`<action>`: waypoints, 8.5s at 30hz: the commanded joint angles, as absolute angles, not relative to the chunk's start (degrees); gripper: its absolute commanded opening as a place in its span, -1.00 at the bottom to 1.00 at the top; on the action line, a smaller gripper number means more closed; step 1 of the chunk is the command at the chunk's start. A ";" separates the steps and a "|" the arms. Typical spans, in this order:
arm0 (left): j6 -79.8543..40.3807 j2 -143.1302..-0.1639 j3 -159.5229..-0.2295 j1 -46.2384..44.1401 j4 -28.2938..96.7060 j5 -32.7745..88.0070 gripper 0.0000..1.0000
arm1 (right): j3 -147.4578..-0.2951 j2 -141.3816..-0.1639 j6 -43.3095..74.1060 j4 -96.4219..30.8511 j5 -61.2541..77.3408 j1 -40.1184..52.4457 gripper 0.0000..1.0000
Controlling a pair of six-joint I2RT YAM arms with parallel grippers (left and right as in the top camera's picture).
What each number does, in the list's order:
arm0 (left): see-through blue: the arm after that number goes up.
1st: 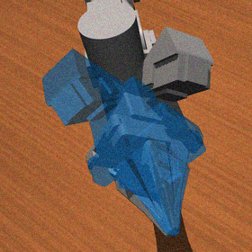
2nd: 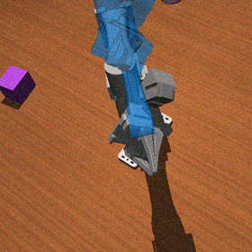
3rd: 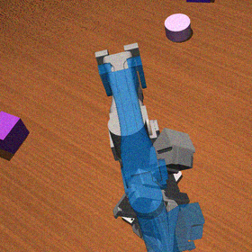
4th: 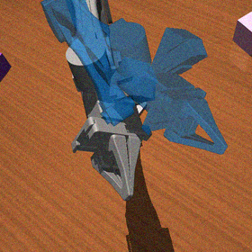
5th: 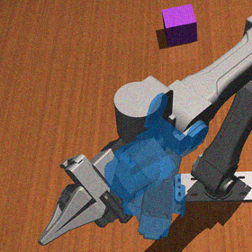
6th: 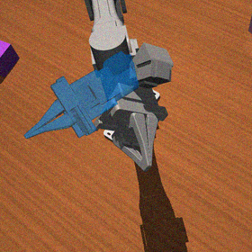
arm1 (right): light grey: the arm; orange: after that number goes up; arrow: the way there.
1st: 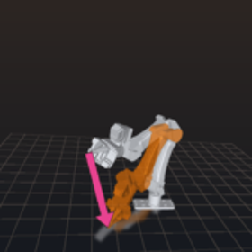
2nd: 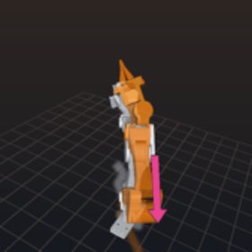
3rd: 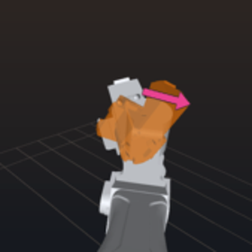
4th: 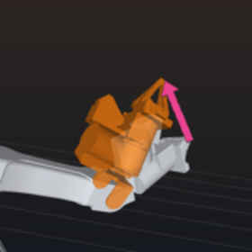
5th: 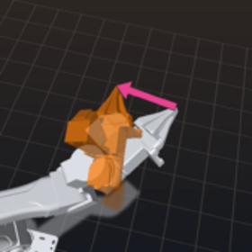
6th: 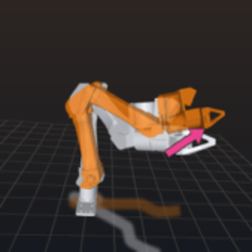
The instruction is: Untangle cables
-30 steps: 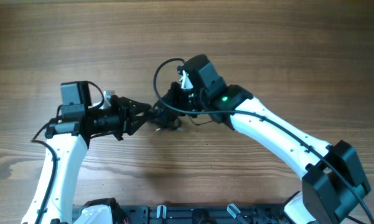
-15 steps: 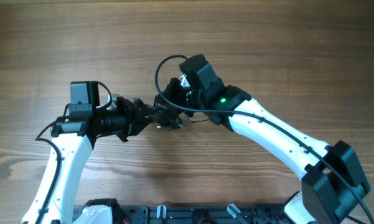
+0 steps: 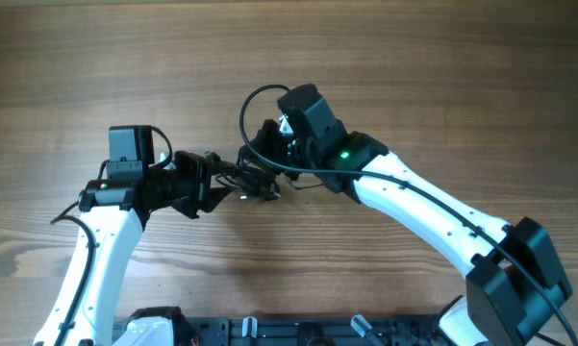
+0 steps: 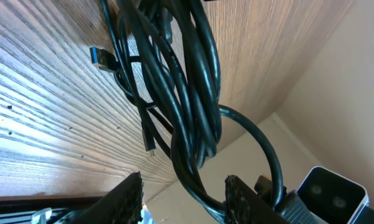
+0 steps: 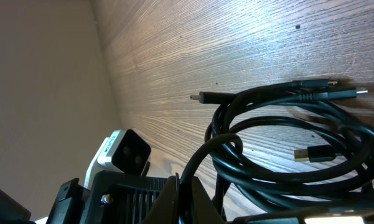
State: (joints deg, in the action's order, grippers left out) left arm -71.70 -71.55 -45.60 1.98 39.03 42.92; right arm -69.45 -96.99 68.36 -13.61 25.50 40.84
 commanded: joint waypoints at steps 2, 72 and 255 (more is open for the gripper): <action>-74.46 -71.05 -46.09 1.61 38.41 42.94 -0.14 | -69.67 -97.19 69.12 -12.86 26.63 40.88 -0.91; -42.37 -88.38 -46.06 -2.35 51.40 21.04 0.38 | -64.20 -102.72 14.20 -27.05 32.99 39.79 0.02; -42.50 -95.07 -42.19 -6.92 34.41 5.67 -0.85 | -72.62 -97.93 14.85 -38.81 26.52 14.17 -0.92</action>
